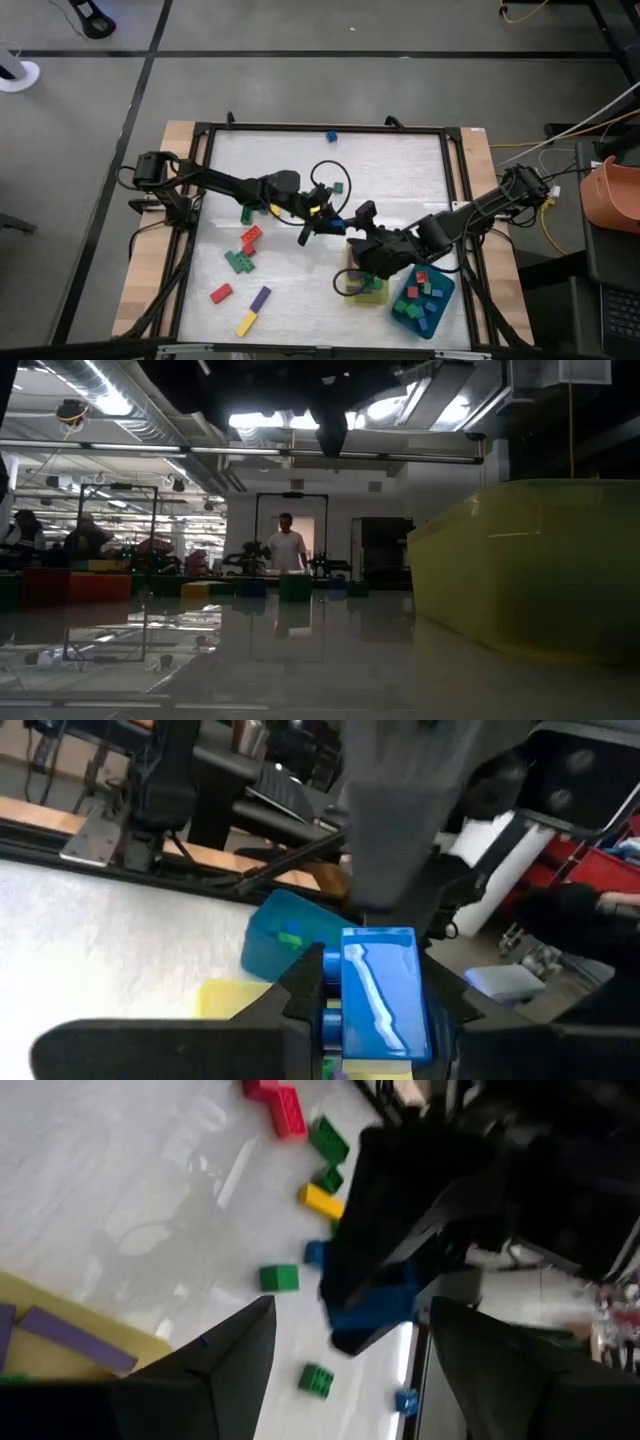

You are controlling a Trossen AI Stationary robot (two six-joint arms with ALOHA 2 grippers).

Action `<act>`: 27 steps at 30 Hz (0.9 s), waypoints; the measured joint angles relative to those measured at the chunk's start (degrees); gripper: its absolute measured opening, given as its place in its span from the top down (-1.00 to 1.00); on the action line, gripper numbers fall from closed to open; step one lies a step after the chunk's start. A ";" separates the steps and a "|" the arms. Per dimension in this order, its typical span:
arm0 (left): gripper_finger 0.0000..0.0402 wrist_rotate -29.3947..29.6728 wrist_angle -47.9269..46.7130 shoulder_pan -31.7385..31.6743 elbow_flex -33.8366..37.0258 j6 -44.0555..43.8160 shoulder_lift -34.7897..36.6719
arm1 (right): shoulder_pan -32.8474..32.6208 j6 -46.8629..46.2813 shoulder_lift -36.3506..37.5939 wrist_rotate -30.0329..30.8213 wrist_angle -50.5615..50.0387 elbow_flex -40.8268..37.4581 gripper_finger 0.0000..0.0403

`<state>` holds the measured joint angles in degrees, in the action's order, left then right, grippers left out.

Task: Sort blocks by size
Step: Put the small blue game piece into the blue bin

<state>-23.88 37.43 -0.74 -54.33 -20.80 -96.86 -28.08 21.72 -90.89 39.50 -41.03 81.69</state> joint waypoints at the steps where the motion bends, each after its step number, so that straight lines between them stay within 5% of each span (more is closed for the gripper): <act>1: 0.63 0.02 0.05 0.31 0.01 -0.02 -0.02 | -0.01 1.02 0.00 0.00 0.96 0.00 -0.32; 14: 0.61 0.04 5.33 2.74 0.02 0.49 -0.04 | 0.04 8.06 -0.02 -1.80 7.97 0.00 -0.29; 27: 0.60 0.24 6.66 4.52 0.02 2.68 -0.02 | 2.14 10.29 -0.02 -7.80 9.42 0.00 0.14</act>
<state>-23.64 44.09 3.77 -54.30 -18.11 -96.88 -25.94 32.01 -90.91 31.70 -31.61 81.69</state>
